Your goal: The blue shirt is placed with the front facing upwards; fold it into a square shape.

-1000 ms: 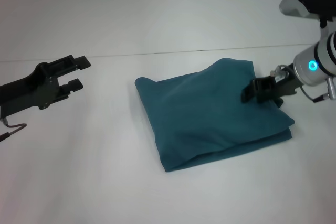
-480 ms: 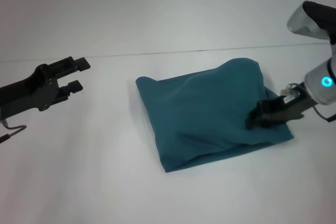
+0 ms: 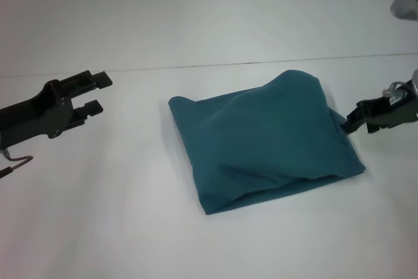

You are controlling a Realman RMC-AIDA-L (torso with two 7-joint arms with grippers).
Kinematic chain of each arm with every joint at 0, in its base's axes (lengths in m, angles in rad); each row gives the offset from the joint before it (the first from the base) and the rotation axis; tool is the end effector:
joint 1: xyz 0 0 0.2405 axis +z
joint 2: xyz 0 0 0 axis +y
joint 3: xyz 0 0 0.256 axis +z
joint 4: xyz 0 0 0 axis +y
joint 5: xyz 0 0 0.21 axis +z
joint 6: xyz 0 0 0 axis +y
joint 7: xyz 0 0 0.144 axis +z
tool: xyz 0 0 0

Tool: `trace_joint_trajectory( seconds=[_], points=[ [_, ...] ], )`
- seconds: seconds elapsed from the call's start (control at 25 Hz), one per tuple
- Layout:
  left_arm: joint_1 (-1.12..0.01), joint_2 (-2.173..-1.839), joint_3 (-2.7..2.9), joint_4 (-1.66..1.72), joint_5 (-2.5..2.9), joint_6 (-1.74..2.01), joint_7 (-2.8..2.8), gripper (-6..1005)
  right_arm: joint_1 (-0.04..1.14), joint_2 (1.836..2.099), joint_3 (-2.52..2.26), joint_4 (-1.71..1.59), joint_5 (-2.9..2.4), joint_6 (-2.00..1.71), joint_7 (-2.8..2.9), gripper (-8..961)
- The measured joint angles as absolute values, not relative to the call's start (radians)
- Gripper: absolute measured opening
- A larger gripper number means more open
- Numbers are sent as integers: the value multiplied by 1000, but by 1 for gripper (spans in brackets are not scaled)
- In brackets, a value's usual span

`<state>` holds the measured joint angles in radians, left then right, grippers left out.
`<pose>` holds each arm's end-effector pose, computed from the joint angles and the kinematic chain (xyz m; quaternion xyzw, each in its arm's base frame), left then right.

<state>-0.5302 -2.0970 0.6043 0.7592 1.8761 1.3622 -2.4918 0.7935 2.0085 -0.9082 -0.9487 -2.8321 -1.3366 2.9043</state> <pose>-0.2628 0.3707 0.0395 -0.6432 -0.6552 -0.3831 0.1014 0.2474 0.4238 0.0623 -0.7254 0.6047 -0.0767 0.3198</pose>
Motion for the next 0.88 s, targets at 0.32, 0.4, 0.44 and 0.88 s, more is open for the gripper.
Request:
trace_joint_trajectory(
  seconds=[0.32, 0.4, 0.44, 0.88],
  points=[
    [-530, -2097, 604, 759, 1864, 1362, -2493, 753, 791, 1989, -884, -962, -2629, -1498, 2831, 440],
    [-530, -2097, 604, 759, 1863, 1362, -2492, 753, 790, 1992, -886, -948, -2626, -1524, 2822, 440],
    [-530, -2097, 604, 759, 1863, 1362, -2492, 753, 790, 1992, -886, -936, -2626, -1532, 2817, 440],
    [-529, -2097, 604, 759, 1862, 1360, -2491, 753, 776, 1967, -848, -886, -2632, -1610, 2779, 439]
  ],
)
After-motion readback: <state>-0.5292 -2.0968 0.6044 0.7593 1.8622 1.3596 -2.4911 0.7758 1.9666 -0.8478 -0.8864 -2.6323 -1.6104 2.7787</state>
